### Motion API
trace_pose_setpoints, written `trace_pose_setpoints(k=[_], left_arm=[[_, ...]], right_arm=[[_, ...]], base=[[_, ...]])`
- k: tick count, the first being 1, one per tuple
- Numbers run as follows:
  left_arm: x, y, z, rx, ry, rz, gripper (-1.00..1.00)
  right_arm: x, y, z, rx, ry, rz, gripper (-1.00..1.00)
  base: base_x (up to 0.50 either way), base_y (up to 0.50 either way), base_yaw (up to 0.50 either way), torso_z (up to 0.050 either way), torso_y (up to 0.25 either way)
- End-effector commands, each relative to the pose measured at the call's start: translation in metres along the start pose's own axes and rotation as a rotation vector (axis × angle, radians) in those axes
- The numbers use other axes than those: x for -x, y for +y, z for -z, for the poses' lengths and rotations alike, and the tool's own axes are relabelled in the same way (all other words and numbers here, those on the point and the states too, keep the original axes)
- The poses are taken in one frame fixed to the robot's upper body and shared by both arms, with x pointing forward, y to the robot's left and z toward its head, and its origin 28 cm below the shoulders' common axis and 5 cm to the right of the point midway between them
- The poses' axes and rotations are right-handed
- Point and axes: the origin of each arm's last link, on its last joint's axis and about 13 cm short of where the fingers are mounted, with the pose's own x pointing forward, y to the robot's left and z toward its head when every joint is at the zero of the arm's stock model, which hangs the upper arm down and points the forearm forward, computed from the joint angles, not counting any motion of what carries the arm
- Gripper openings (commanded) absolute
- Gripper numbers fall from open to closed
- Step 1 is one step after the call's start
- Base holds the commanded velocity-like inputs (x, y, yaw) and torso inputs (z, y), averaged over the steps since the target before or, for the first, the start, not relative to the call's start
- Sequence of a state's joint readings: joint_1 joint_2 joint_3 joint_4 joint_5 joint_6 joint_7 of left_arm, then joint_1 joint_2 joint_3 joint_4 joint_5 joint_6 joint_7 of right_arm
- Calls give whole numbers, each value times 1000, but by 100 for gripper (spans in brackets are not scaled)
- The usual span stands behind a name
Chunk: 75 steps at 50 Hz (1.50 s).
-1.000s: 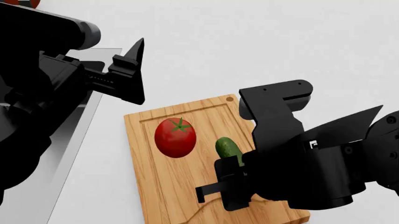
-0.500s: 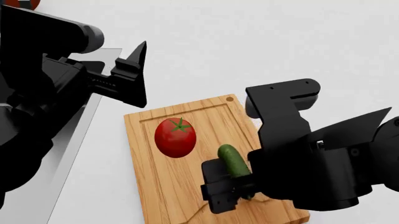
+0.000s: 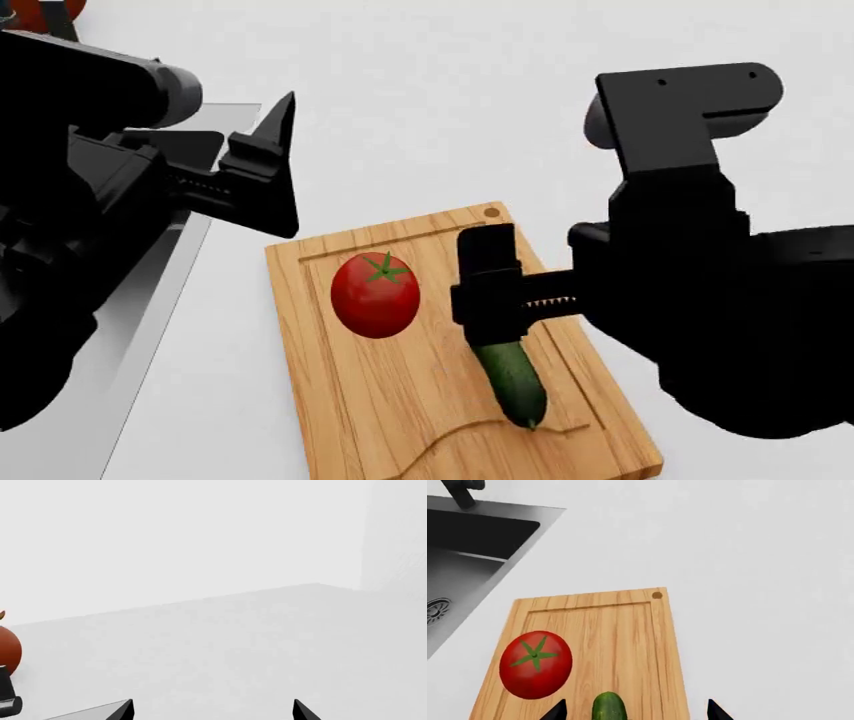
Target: Pick the vegetables from the sink and place them on the cutting board.
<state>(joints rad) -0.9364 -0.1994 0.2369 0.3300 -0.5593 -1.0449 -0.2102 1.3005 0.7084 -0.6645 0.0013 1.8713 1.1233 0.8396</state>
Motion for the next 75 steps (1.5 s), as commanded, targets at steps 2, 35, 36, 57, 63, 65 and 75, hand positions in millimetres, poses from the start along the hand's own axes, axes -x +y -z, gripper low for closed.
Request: trace_pose_setpoints(k=[2,35,36,57,63,65,75], left_arm=[[11,-1,5,18,-63,-74,100],[105,-19,48,159,-417,-52,100],[107,-20,48,162,-423,-44,100],[138,-25,21,208,-610,53,100],[145,-23,12,234,-650,49,100],[147,-23,10,234,-661,55,100],[157,-24,-3,228,-707,58,100]], right_arm=[[7,6,13,68,-391,33,100],[33,12,105,-234,-981,-43,100],[34,12,105,-236,-982,-42,100],[89,23,95,-213,-1162,-6,100],[101,26,94,-206,-1234,-25,100],[106,28,94,-207,-1255,-41,100],[123,31,93,-199,-1340,-75,100]], base=[[0,0,0,0,0],[0,0,0,0,0],[0,0,0,0,0],[0,0,0,0,0],[0,0,0,0,0],[0,0,0,0,0],[0,0,0,0,0]])
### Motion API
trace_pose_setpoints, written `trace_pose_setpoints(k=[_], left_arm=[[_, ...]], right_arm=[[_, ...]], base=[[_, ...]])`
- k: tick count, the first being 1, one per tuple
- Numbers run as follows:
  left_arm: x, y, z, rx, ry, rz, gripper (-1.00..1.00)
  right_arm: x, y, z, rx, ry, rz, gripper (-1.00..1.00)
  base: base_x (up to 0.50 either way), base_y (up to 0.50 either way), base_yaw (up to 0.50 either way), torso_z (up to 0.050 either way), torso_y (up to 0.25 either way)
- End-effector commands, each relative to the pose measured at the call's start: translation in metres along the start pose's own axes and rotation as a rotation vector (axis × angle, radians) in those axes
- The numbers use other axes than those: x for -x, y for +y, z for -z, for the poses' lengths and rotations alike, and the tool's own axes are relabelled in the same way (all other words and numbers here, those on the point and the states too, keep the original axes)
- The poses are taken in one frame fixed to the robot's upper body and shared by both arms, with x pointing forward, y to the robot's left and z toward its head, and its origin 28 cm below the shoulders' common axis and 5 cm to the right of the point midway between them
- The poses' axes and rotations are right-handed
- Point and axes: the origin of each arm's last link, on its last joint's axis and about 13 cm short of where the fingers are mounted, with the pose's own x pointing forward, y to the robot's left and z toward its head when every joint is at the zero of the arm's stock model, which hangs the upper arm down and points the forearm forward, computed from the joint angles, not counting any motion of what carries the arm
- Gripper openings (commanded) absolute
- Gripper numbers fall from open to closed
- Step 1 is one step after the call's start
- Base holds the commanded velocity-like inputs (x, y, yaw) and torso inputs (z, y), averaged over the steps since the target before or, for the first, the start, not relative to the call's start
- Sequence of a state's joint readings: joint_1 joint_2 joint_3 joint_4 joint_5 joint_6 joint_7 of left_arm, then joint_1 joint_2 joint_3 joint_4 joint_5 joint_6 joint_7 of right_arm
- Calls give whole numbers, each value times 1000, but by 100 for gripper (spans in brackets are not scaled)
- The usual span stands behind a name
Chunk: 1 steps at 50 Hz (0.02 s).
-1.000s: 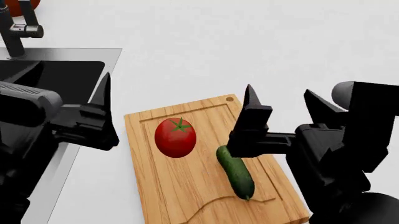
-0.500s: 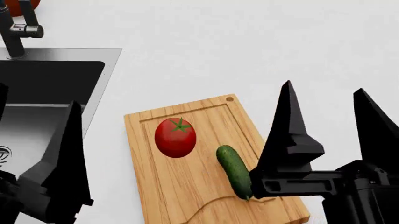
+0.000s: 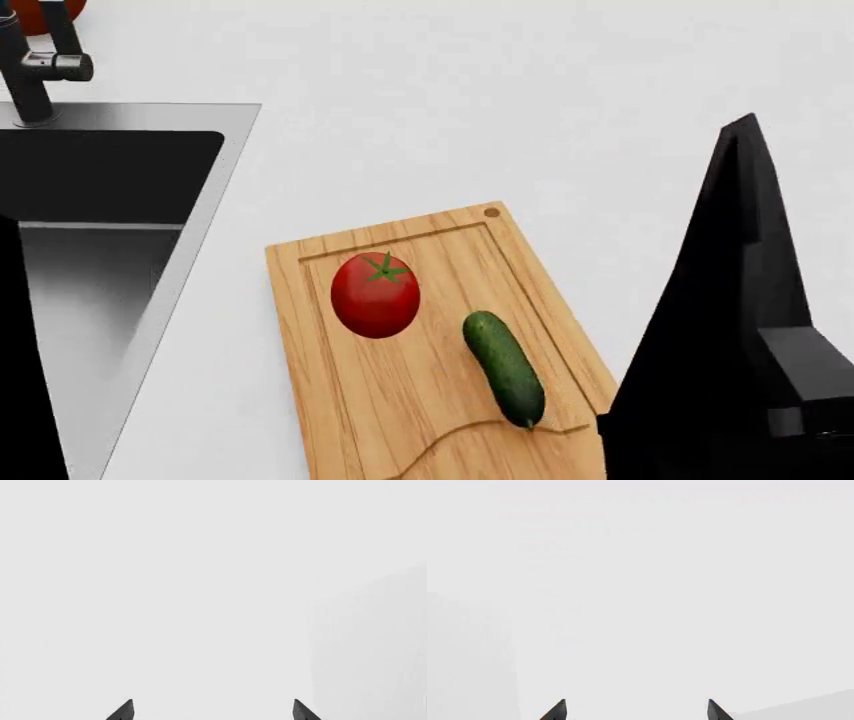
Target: Pick the vegetables from the sink and place them on the cutting board.
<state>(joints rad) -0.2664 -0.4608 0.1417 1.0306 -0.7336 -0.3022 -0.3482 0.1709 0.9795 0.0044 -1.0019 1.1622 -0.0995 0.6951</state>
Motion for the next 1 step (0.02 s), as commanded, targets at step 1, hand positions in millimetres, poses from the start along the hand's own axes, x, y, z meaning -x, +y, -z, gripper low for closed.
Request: trace_pose_setpoints(k=[1], left_arm=[[-1,-1,-19,11,-90,-27,100]], right_arm=[[6,7,-19,4,-146,-53,100]], base=[[0,0,0,0,0]])
